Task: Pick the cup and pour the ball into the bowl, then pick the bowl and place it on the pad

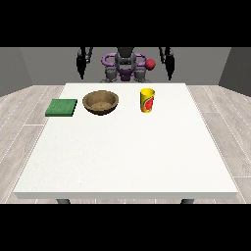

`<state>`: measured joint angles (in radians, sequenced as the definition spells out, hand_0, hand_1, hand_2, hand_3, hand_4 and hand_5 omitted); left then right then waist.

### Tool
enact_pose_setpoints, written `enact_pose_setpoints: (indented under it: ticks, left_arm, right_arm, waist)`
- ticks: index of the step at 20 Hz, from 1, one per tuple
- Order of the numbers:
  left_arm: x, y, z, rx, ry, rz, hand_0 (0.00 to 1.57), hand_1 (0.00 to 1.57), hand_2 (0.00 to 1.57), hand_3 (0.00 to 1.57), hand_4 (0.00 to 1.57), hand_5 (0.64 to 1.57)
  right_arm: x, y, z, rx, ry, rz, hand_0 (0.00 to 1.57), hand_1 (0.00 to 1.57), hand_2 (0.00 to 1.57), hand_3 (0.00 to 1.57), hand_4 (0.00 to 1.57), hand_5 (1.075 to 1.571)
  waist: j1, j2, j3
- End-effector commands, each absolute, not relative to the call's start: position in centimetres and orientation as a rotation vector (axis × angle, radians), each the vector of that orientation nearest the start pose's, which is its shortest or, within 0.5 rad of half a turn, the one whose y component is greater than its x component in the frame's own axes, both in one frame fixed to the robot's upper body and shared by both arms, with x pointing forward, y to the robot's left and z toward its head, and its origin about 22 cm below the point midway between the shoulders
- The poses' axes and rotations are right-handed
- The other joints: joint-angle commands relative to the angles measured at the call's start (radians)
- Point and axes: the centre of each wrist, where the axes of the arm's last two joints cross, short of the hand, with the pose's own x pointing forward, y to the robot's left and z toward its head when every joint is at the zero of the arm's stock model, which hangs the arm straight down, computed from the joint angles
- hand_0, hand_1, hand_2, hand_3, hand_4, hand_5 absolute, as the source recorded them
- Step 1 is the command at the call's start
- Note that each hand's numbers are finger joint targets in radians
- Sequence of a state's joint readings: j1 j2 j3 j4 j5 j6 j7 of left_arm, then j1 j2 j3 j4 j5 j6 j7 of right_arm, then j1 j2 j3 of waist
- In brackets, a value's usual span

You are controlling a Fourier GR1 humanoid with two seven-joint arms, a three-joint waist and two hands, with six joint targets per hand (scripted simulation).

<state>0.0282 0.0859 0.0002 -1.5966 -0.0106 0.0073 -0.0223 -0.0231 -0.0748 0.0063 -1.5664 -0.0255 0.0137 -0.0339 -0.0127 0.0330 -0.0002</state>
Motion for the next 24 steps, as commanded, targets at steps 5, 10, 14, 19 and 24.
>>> enact_pose_setpoints:
  ticks: [5, 10, 14, 19, 24]
  left_arm:
    - [23.3, 26.2, 2.9, 0.127, -1.589, -0.086, 0.00, 0.00, 0.00, 0.00, 0.00, 1.535]
    - [22.1, 16.8, 5.7, -0.113, -1.422, 0.065, 0.00, 0.00, 0.00, 0.00, 0.00, 1.536]
    - [23.3, 16.3, 10.3, -0.091, -1.509, 0.103, 0.00, 0.00, 0.00, 0.00, 0.00, 1.536]
    - [22.4, 17.4, 8.6, -0.093, -1.627, 0.057, 0.00, 0.00, 0.00, 0.00, 0.00, 1.524]
    - [26.2, 18.2, 8.7, -0.028, -1.790, 0.030, 0.00, 0.00, 0.00, 0.00, 0.00, 1.520]
  right_arm:
    - [24.9, -25.1, 3.7, -0.050, -1.642, 0.087, 0.00, 0.00, 0.00, 0.00, 0.62, 1.559]
    - [24.0, -28.7, 3.8, -0.029, -1.482, -0.031, 0.00, 0.00, 0.00, 0.00, 0.61, 1.561]
    - [24.1, -28.0, 5.9, -0.033, -1.535, -0.067, 0.00, 0.00, 0.00, 0.00, 0.55, 1.563]
    - [24.0, -29.2, 5.7, -0.041, -1.648, -0.080, 0.00, 0.00, 0.00, 0.00, 0.48, 1.558]
    - [25.6, -27.8, 6.6, -0.012, -1.783, -0.035, 0.00, 0.00, 0.00, 0.00, 0.31, 1.566]
  waist:
    - [0.000, -0.255, 0.0011]
    - [-0.029, -0.333, 0.0014]
    - [-0.026, -0.245, 0.0006]
    - [0.003, -0.116, 0.0002]
    - [-0.038, 0.047, 0.0000]
